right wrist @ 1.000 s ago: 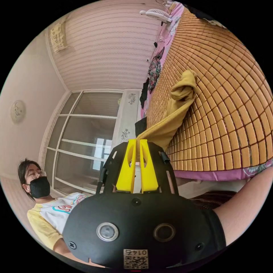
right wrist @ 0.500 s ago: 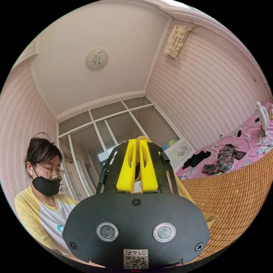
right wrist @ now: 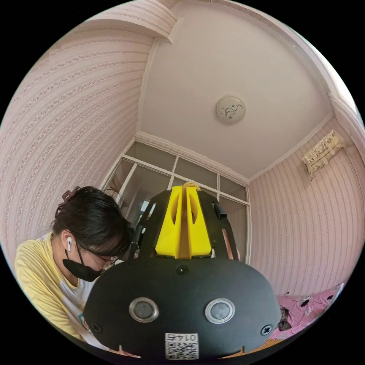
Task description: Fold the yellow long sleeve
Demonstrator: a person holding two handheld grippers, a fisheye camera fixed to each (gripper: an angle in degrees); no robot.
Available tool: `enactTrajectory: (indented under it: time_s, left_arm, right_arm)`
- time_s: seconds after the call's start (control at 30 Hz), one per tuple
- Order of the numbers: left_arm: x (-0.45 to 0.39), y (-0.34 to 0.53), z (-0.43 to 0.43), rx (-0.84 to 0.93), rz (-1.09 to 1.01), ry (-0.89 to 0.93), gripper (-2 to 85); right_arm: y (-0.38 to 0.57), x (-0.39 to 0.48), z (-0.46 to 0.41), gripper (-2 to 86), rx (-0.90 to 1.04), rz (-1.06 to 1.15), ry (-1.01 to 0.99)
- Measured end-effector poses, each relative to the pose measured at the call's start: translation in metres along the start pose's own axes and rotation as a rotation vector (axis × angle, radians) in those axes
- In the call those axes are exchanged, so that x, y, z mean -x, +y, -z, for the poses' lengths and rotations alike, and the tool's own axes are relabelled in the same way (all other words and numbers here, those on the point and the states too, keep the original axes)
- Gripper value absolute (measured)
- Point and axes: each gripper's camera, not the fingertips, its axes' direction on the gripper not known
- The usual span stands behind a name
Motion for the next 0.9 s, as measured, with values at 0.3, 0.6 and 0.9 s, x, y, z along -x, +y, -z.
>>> enactTrajectory:
  time_s: [0.3,0.6,0.9]
  left_arm:
    - [0.07,0.143,-0.096,0.547,0.24,-0.021,-0.4]
    - [0.13,0.21,-0.191,0.692,0.272,-0.19,-0.4]
    - [0.175,0.225,-0.201,0.561,0.303,-0.139,-0.3]
  right_arm:
    - [0.135,-0.141,-0.041,0.8,0.409,-0.407,0.465]
    - [0.134,-0.227,-0.095,0.9,0.369,-0.409,0.39]
    - [0.175,-0.226,-0.097,1.0,0.432,-0.272,0.277]
